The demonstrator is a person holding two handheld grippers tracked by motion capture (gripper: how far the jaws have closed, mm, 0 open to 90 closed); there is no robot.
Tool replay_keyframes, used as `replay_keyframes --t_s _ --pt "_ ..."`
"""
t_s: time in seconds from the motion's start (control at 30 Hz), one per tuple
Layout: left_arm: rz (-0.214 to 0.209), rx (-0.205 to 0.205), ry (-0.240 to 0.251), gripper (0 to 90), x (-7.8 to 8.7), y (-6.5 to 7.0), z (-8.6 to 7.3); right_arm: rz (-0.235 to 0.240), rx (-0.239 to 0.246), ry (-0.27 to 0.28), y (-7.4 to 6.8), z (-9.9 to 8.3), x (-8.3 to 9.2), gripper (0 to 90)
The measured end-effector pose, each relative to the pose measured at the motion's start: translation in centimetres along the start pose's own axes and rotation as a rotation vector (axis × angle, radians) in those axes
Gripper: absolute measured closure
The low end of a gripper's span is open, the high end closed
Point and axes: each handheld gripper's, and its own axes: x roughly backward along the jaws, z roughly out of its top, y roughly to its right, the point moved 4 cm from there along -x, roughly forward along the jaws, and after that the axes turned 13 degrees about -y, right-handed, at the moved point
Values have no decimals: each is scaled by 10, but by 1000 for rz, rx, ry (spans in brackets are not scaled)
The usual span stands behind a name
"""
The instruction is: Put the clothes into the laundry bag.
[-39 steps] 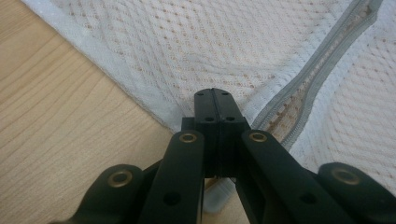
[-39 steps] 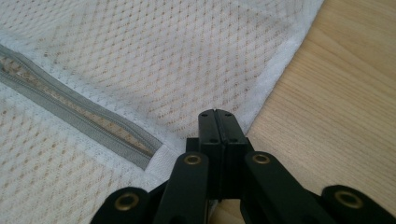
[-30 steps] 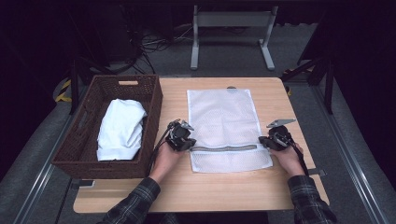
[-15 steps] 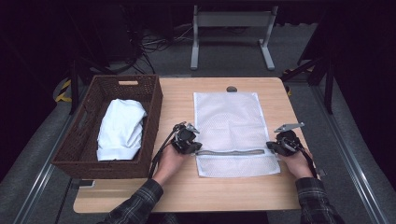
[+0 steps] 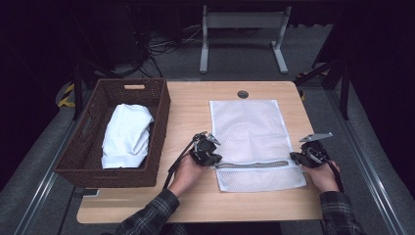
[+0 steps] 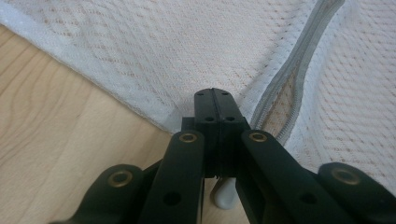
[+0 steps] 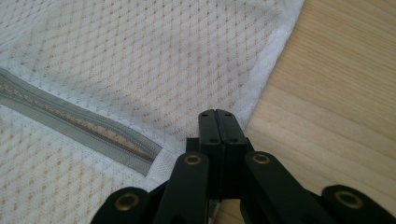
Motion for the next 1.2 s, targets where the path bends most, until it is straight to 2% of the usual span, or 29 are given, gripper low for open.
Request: replay_keyframes --t_s 0.27,0.5,1.0,1.2 --pt "-38 -22 6 900 -9 15 12 -6 -50 -5 14 -17 8 900" --pt "-53 -43 3 900 -15 25 22 -25 -84 -4 25 -29 13 900" --pt "-65 -77 -4 900 -25 39 38 -72 -141 -23 39 -38 18 900" --pt "-66 -78 1 900 -24 39 37 -74 -130 0 39 -38 21 900"
